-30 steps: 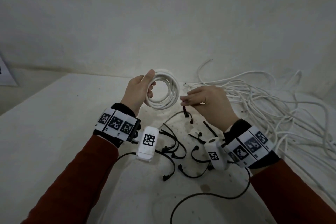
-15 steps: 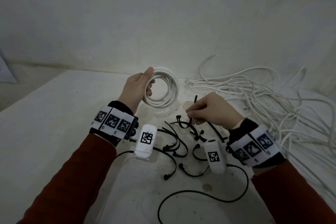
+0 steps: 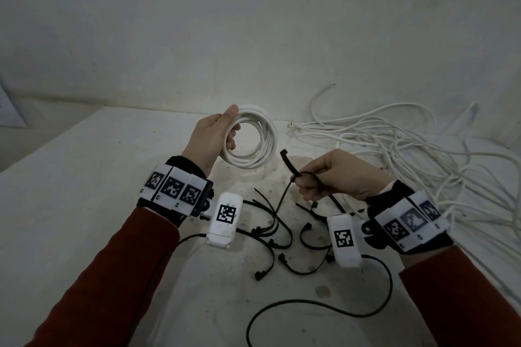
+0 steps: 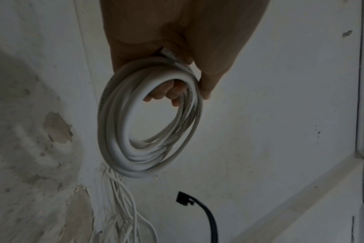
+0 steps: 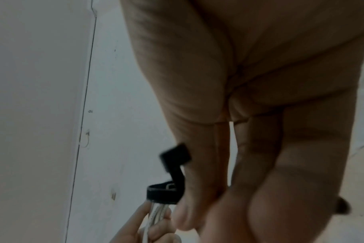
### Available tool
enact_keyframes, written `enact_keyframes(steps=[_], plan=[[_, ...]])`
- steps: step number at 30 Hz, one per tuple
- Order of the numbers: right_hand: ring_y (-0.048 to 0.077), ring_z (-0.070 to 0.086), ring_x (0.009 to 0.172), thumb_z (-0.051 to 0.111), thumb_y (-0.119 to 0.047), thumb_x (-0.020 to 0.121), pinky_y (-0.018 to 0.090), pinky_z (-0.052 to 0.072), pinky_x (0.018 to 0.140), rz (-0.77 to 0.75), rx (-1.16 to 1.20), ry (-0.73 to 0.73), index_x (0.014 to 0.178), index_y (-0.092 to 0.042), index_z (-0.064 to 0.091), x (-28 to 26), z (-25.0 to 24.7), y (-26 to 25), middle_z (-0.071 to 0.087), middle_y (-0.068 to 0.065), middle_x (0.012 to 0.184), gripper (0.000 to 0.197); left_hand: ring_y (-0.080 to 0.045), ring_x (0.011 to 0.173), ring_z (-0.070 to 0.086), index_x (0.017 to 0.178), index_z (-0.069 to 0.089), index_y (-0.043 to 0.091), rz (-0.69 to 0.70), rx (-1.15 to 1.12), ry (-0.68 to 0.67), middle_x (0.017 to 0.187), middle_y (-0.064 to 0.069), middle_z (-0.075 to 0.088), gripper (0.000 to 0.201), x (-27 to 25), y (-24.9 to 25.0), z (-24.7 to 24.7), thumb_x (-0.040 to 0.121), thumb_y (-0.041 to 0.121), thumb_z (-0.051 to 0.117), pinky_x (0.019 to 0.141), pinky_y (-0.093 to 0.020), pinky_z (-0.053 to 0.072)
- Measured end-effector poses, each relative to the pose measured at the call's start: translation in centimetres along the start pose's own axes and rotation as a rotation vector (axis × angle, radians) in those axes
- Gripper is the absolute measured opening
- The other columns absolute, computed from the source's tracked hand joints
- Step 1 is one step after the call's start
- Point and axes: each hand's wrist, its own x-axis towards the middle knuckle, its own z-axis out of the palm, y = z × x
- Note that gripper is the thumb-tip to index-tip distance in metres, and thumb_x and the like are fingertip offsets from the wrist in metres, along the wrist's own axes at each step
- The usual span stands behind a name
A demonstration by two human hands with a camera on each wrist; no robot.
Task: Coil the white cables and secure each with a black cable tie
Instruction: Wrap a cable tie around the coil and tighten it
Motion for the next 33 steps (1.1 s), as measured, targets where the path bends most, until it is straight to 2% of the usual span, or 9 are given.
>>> enact_keyframes(steps=[3, 6, 8, 10, 15, 19, 23, 29, 33], plan=[[0.008, 0.047, 0.043, 0.077, -0.027, 0.074, 0.019, 0.043, 0.049, -0.021, -0.136, 0.047, 0.070, -0.011, 0.073, -0.3, -0.1, -0.3, 0.059, 0.001, 0.056, 0.017, -0.011, 0.047, 0.041, 0.080, 0.058, 0.007, -0.005, 0.009, -0.006, 0.051, 0.008, 0.046, 0.038, 0.0, -0.1, 0.0, 0.093, 0.043, 0.053, 0.059, -0.029, 0.036], [0.006, 0.043, 0.049, 0.077, -0.042, 0.064, 0.019, 0.040, 0.054, -0.080, -0.189, 0.078, 0.077, -0.013, 0.078, -0.5, -0.2, -0.4, 0.064, 0.000, 0.063, 0.032, -0.011, 0.047, 0.040, 0.080, 0.058, 0.006, -0.009, 0.012, -0.008, 0.054, 0.005, 0.045, 0.039, 0.0, -0.2, 0.0, 0.093, 0.043, 0.053, 0.059, -0.029, 0.036], [0.007, 0.049, 0.054, 0.079, -0.033, 0.069, 0.018, 0.046, 0.057, -0.099, -0.142, 0.083, 0.082, -0.009, 0.078, -0.5, -0.4, -0.3, 0.067, -0.005, 0.063, 0.027, -0.011, 0.046, 0.041, 0.080, 0.058, 0.006, -0.009, 0.016, -0.010, 0.056, 0.003, 0.044, 0.039, 0.0, -0.2, 0.1, 0.093, 0.043, 0.053, 0.059, -0.029, 0.036], [0.007, 0.057, 0.057, 0.080, -0.023, 0.071, 0.018, 0.051, 0.060, -0.107, -0.098, 0.078, 0.079, -0.009, 0.078, -0.5, -0.5, -0.3, 0.072, 0.002, 0.069, 0.016, -0.011, 0.046, 0.041, 0.080, 0.058, 0.007, -0.012, 0.010, -0.010, 0.056, 0.003, 0.045, 0.039, 0.0, -0.2, 0.1, 0.093, 0.043, 0.054, 0.058, -0.029, 0.036], [0.012, 0.065, 0.057, 0.080, -0.014, 0.060, 0.022, 0.056, 0.059, -0.132, 0.057, 0.073, 0.078, -0.005, 0.071, -0.6, -1.0, -0.3, 0.072, 0.010, 0.072, 0.022, -0.010, 0.045, 0.041, 0.082, 0.057, 0.005, -0.025, 0.011, -0.008, 0.051, 0.007, 0.045, 0.040, -0.2, -0.2, 0.3, 0.093, 0.043, 0.053, 0.058, -0.028, 0.036], [0.021, 0.071, 0.067, 0.073, -0.002, 0.074, 0.024, 0.058, 0.061, -0.311, 0.255, 0.152, 0.083, -0.004, 0.066, -1.3, -0.7, -1.5, 0.073, 0.018, 0.081, 0.012, -0.011, 0.044, 0.040, 0.081, 0.057, 0.005, -0.035, -0.004, -0.004, 0.053, 0.005, 0.043, 0.039, -0.5, 0.2, 0.6, 0.093, 0.042, 0.053, 0.056, -0.027, 0.036], [0.026, 0.073, 0.076, 0.068, -0.003, 0.083, 0.027, 0.059, 0.067, -0.487, 0.254, 0.240, 0.087, 0.001, 0.070, -1.6, 0.6, -2.4, 0.073, 0.018, 0.088, 0.005, -0.011, 0.042, 0.038, 0.075, 0.057, 0.005, -0.035, -0.008, 0.001, 0.053, 0.003, 0.040, 0.040, -1.0, 0.6, 1.3, 0.094, 0.041, 0.053, 0.056, -0.027, 0.036], [0.011, 0.066, 0.063, 0.081, -0.015, 0.075, 0.031, 0.054, 0.059, -0.914, -0.268, 0.601, 0.076, -0.010, 0.074, -1.5, 1.7, -2.4, 0.072, -0.001, 0.072, 0.009, -0.011, 0.041, 0.034, 0.078, 0.053, 0.003, 0.008, 0.010, -0.096, 0.051, 0.002, 0.033, 0.042, -2.6, 1.9, 2.7, 0.094, 0.042, 0.051, 0.057, -0.029, 0.039], [0.022, 0.056, 0.069, 0.078, -0.023, 0.076, 0.033, 0.044, 0.059, -1.099, -0.545, 0.748, 0.071, -0.008, 0.074, -0.8, 1.1, -1.8, 0.062, 0.005, 0.077, 0.017, -0.013, 0.045, 0.032, 0.065, 0.055, 0.009, 0.025, 0.009, -0.217, 0.053, 0.000, 0.030, 0.042, -3.8, 2.6, 3.7, 0.093, 0.041, 0.052, 0.058, -0.032, 0.040]])
